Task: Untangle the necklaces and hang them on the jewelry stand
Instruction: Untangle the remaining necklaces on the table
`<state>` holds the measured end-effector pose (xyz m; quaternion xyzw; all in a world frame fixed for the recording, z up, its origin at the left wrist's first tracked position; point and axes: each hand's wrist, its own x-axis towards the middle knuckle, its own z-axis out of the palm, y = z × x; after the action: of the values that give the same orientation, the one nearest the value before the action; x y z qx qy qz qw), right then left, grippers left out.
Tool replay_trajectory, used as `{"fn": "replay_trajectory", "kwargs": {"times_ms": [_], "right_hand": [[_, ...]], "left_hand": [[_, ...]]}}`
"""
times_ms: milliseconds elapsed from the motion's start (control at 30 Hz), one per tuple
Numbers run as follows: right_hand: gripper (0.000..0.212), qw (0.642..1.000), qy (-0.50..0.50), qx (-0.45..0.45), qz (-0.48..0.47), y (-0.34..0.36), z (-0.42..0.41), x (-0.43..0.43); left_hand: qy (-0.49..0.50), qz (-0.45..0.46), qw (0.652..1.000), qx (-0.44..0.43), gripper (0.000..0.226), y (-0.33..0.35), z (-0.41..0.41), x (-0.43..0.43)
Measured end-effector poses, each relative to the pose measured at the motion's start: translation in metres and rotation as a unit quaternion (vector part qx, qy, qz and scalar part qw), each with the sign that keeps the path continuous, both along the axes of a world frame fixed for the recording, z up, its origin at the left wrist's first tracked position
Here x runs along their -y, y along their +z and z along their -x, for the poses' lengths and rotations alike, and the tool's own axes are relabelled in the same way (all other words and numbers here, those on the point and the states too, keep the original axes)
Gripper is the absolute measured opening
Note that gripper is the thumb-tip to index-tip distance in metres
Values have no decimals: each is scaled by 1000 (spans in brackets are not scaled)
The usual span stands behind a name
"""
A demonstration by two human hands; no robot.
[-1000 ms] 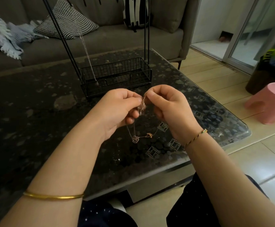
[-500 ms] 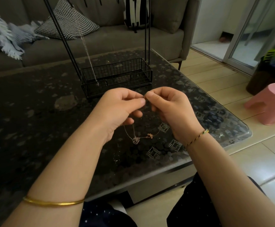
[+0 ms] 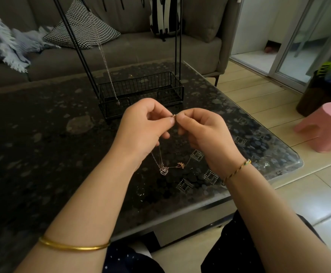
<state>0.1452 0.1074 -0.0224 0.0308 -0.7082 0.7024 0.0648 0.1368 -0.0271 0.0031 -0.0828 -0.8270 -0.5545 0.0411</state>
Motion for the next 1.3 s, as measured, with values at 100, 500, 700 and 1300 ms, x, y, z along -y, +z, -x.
{"fn": "replay_trajectory", "kwargs": {"times_ms": [100, 500, 700, 1300], "right_hand": [[14, 999, -14, -19, -22, 0, 1, -1], [10, 972, -59, -123, -192, -4, 2, 4], [5, 949, -81, -187, -242, -8, 2, 7], [6, 927, -96, -235, -275, -14, 4, 9]], "left_hand": [[-4, 15, 1000, 14, 10, 1, 0, 1], [15, -25, 988, 153, 12, 2, 3, 2], [29, -75, 972, 219, 16, 5, 3, -1], [67, -192, 940, 275, 23, 9, 4, -6]]}}
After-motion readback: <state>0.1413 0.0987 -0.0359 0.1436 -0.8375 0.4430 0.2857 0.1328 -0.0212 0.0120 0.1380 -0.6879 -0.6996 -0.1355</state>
